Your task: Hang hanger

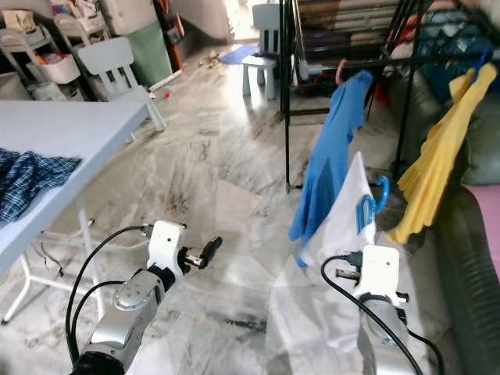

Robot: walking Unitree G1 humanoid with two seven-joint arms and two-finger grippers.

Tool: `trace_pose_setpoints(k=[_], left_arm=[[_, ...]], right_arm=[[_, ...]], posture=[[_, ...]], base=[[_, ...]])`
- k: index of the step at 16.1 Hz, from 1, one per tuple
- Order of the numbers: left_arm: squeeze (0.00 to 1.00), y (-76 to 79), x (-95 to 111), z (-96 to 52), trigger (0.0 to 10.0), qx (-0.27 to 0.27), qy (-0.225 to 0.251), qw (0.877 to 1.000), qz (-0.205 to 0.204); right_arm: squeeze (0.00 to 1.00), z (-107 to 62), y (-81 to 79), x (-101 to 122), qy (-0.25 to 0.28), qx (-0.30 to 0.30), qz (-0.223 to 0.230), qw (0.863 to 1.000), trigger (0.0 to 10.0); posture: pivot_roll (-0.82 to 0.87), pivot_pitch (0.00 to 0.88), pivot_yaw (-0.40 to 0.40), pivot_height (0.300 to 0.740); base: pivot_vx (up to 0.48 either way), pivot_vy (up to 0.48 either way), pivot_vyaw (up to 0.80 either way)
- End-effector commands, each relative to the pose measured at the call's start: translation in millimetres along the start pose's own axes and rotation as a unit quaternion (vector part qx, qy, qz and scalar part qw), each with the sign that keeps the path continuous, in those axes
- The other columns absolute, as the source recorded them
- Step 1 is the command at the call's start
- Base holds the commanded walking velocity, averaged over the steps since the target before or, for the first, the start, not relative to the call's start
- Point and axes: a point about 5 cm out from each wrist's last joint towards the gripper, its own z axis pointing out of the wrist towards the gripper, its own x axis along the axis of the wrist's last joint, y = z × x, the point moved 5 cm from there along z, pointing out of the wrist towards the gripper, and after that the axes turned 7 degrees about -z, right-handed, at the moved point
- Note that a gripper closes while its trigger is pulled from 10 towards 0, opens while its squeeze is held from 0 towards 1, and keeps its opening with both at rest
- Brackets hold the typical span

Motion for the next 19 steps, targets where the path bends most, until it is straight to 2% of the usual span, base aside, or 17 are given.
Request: trace_pose_setpoints(k=[1, 9, 12, 19], left_arm=[[0.0, -5.6, 3.2, -2.2, 10.0, 0.004, 0.006, 1.0, 0.004], [0.0, 3.0, 5.8, 0.3, 10.0, -0.005, 0.015, 1.0, -0.001], [0.0, 4.4, 5.3, 0.7, 10.0, -0.006, 0.014, 1.0, -0.003], [0.0, 6.4, 4.2, 1.1, 10.0, -0.008, 0.014, 1.0, -0.004]], right_arm=[[0.0, 1.6, -6.2, 21.8, 0.042, 0.01, -0.01, 0.999, 10.0], [0.0, 2.1, -15.9, 26.9, 0.053, 0.034, -0.011, 0.998, 10.0], [0.0, 1.6, -18.8, 30.4, 0.06, 0.042, -0.006, 0.997, 10.0], [0.0, 2.2, -24.3, 35.1, 0.069, 0.056, -0.012, 0.996, 10.0]], posture=[[-0.16, 0.023, 0.098, 0.74], [-0.16, 0.025, 0.094, 0.74], [-0.16, 0.027, 0.091, 0.74], [-0.15, 0.028, 0.087, 0.74]], base=[[0.0, 0.0, 0.8], [0.0, 0.0, 0.8], [0.0, -0.242, 0.8], [0.0, -0.069, 0.0]])
